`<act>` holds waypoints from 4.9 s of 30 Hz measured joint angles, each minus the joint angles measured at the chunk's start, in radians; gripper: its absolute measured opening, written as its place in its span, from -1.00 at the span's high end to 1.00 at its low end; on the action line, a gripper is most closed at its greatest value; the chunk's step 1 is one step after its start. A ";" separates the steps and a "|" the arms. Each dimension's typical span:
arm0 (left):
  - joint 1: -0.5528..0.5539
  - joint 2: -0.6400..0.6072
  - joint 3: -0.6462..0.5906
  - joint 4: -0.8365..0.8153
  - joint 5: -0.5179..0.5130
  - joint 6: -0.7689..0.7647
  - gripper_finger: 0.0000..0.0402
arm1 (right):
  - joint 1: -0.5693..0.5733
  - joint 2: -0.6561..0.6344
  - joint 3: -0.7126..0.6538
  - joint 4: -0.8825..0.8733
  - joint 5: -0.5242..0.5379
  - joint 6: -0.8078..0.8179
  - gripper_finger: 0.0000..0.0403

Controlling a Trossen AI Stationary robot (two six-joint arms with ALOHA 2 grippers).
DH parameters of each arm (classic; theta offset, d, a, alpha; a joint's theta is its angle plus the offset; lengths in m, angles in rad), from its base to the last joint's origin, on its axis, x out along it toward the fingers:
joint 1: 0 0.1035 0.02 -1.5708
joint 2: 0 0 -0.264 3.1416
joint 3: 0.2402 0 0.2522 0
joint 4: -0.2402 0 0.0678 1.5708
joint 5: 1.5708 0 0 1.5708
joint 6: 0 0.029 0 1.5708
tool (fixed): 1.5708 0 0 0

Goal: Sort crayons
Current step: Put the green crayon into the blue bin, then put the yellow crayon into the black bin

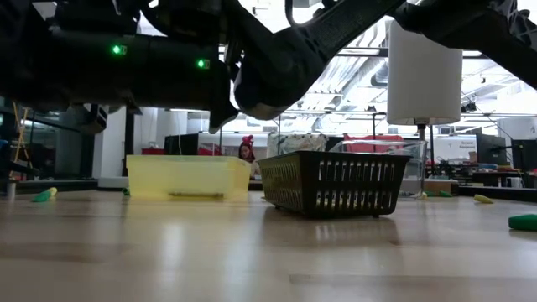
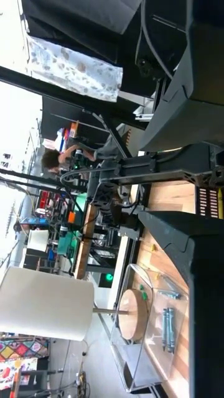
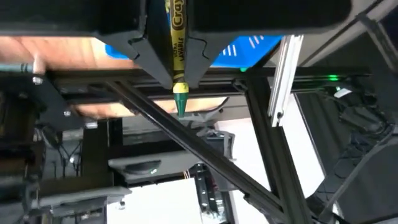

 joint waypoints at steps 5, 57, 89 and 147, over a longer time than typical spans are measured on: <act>0.000 0.000 0.000 0.000 0.000 0.000 0.23 | 0.000 0.000 0.000 -0.008 0.016 0.016 0.81; -0.019 0.002 0.000 -0.060 0.006 -0.045 0.23 | 0.074 -0.866 -0.601 -1.213 0.685 -0.180 0.08; -0.010 0.185 0.000 0.044 -0.175 0.088 0.23 | 0.061 -1.558 -1.365 -0.442 0.662 -0.100 0.08; -0.376 0.981 0.739 -0.792 0.160 0.249 0.23 | 0.035 -1.557 -1.364 -0.466 0.659 -0.041 0.08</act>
